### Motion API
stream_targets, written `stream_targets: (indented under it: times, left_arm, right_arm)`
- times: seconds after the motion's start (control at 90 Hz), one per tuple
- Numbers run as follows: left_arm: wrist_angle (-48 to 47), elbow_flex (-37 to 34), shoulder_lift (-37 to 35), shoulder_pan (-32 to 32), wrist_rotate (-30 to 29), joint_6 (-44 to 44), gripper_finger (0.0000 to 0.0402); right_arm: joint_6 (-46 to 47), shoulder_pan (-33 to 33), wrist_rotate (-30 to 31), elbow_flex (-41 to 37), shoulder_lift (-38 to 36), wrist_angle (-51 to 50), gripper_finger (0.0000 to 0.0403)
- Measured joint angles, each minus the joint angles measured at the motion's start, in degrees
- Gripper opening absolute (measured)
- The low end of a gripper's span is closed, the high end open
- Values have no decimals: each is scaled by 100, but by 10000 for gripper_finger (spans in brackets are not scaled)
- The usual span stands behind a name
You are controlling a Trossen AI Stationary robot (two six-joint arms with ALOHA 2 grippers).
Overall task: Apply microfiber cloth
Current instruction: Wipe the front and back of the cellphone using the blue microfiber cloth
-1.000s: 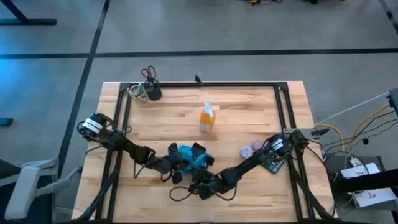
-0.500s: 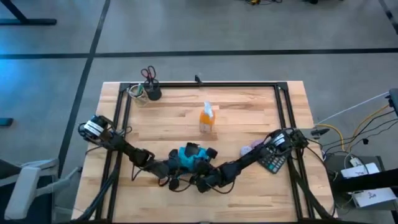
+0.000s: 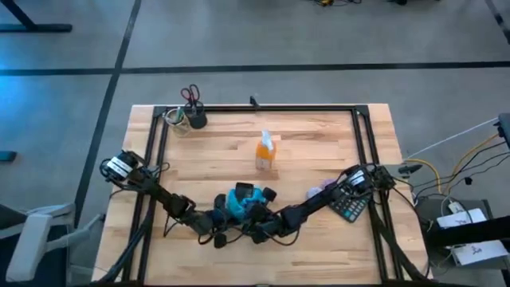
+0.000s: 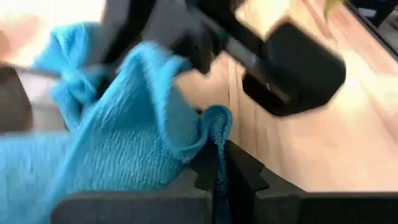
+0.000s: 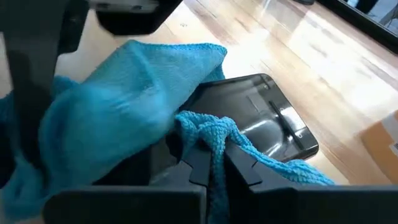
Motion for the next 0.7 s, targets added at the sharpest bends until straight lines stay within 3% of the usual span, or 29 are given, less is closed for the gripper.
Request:
stream_targets:
  times: [0.144, 0.444, 0.7]
  left_arm:
    - [58, -150, -20, 159, -855, 11, 0]
    - [2205, -1003, 575, 913, -464, 52, 0]
    - [2560, -807, 1029, 1484, 137, 251, 0]
  right_arm:
    - [-2, 2, -25, 0, -2, 12, 0]
    - [-16, 7, -68, -7, 2, 210, 0]
    - [-109, 9, -169, -4, 4, 323, 0]
